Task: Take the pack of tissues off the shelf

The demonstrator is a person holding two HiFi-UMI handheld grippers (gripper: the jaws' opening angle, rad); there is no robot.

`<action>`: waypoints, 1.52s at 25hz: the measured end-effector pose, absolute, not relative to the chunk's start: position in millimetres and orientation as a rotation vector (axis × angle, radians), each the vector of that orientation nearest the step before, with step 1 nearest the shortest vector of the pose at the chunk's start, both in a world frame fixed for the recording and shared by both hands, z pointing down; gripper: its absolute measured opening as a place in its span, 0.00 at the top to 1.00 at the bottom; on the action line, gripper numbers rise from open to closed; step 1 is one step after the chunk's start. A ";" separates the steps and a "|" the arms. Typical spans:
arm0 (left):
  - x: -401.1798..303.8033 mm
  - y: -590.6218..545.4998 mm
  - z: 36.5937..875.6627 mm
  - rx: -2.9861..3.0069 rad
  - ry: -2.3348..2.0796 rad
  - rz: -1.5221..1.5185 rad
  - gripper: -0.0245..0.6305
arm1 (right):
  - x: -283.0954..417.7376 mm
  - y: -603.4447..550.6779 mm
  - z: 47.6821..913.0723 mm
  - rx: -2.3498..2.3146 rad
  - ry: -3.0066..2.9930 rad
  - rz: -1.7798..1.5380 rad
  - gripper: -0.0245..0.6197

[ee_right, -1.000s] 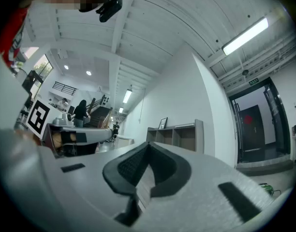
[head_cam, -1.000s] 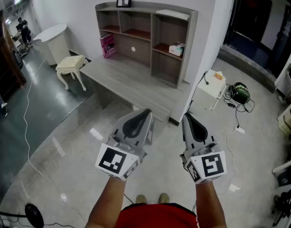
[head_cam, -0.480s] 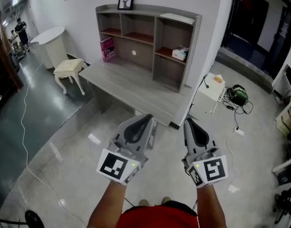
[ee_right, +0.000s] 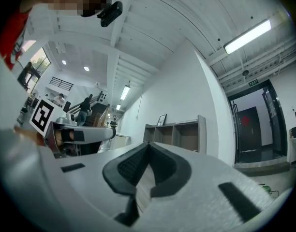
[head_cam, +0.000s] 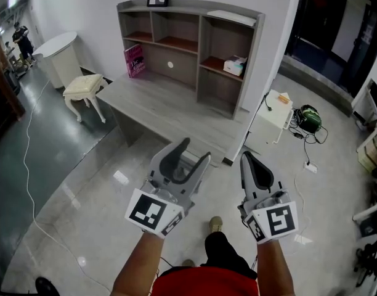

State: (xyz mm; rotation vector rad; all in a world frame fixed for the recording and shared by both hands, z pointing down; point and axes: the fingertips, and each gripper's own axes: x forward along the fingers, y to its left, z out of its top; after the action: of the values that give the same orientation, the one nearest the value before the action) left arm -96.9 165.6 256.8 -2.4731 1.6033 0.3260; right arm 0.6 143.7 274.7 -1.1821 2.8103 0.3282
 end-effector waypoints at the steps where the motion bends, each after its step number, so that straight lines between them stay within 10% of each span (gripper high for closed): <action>1: -97.1 157.7 258.4 -2.477 1.606 0.324 0.64 | 0.0 137.2 275.0 -1.182 2.809 0.336 0.95; 10: -96.2 46.4 267.1 -2.477 1.670 0.269 0.46 | 5.8 41.0 271.9 -1.172 2.791 0.389 0.95; 38: -82.4 -311.2 329.5 -2.534 1.826 -0.010 0.41 | 52.2 -237.5 277.1 -1.290 2.767 0.339 0.95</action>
State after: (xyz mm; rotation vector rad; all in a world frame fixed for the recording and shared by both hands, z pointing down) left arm -82.4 -311.2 329.5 -2.5342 1.8260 -0.0100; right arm 52.2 -237.5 277.1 -1.2896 2.7668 0.3385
